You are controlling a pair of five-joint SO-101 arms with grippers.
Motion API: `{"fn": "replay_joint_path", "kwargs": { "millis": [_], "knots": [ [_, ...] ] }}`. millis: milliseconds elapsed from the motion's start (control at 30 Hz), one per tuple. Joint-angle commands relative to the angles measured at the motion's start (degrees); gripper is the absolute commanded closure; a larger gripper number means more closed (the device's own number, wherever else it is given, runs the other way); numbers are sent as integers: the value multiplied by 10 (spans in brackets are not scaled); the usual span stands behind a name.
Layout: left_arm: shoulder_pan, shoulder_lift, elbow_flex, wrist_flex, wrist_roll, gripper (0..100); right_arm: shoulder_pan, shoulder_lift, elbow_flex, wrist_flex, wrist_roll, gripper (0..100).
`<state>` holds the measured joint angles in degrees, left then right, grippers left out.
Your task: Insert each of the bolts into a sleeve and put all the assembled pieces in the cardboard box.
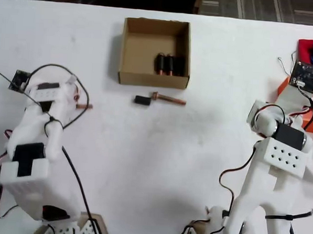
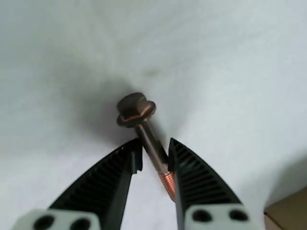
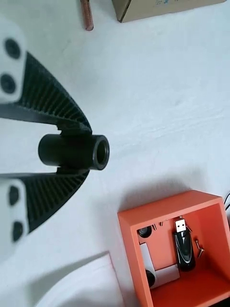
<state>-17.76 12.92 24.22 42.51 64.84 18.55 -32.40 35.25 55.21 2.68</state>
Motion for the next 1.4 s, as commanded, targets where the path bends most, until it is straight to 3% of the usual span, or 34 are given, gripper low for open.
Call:
{"fn": "replay_joint_path", "kwargs": {
  "millis": [0,233,367,600,833,900,1067,1233,1367],
  "knots": [
    [-7,11,-38,-7,3,890,-3,-6,-4,-8,1,977],
    [-7,67,-72,-4,2,893,-2,-6,-4,-8,1,977],
    [-4,63,-73,-3,-39,980,-2,-6,-4,-8,1,977],
    [40,-30,-68,8,-331,973,-3,-6,-4,-8,1,977],
    [93,-108,-70,196,-647,969,-4,-6,-4,-8,1,977],
    [96,-99,-68,213,-729,968,-4,-6,-4,-8,1,977],
    [95,-42,-82,233,-727,951,-5,-6,-4,-7,1,977],
    [98,11,-154,317,-726,815,-5,-6,-1,-7,1,977],
    [96,34,-205,331,-726,836,-5,-6,-1,-7,1,977]
  ]
}}
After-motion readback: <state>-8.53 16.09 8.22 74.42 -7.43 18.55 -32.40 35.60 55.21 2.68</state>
